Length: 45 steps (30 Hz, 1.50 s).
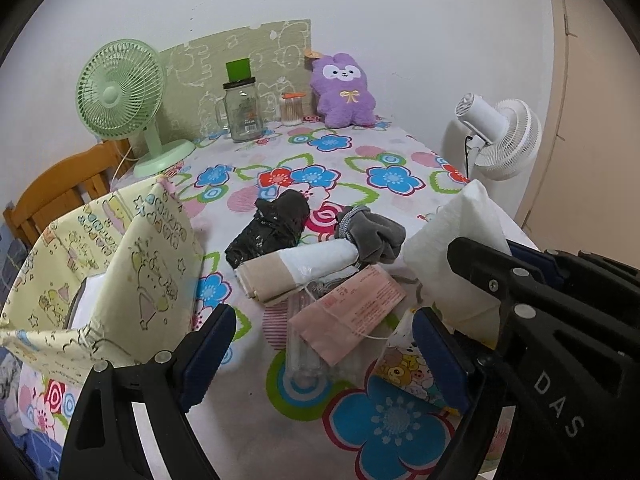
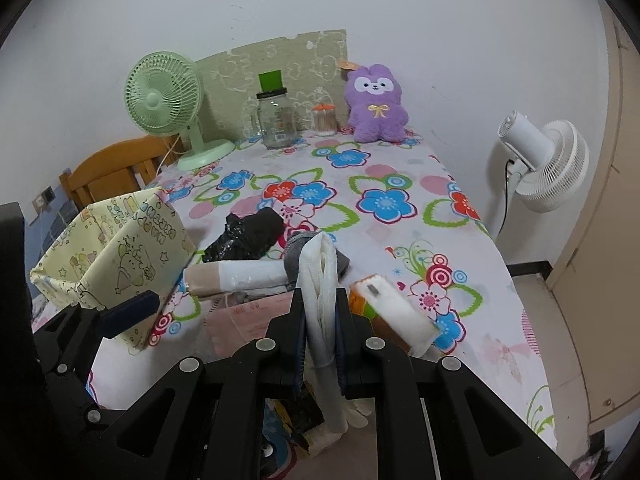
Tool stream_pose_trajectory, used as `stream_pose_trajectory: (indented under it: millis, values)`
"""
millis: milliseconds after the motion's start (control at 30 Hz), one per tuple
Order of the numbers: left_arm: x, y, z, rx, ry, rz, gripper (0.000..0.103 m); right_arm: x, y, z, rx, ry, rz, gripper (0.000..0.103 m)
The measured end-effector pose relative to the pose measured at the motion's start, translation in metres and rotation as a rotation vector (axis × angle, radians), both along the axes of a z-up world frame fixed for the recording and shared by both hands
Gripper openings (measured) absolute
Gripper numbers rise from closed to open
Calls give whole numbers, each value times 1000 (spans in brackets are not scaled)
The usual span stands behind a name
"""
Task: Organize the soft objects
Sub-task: 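Grasp the yellow bear-print packet with the left tool while the right tool holds the white tissue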
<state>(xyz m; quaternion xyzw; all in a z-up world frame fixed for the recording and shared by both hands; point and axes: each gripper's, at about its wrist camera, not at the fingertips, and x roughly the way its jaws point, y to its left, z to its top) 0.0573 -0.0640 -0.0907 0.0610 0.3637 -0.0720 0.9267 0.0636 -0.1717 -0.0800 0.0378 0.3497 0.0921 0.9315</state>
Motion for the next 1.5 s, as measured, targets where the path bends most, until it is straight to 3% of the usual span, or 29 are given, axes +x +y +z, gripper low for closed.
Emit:
stream_pose_trajectory:
  millis: [167, 467, 933, 1500]
  values:
    - [7, -8, 2, 31, -10, -30, 92, 7, -7, -5, 8, 13, -13, 15]
    - [7, -8, 4, 6, 14, -25, 92, 13, -17, -9, 23, 28, -30, 15]
    - [-19, -35, 6, -16, 10, -80, 92, -16, -37, -1, 22, -7, -66, 15]
    - [-16, -82, -19, 6, 109, -147, 92, -28, -73, -17, 62, 22, -107, 15]
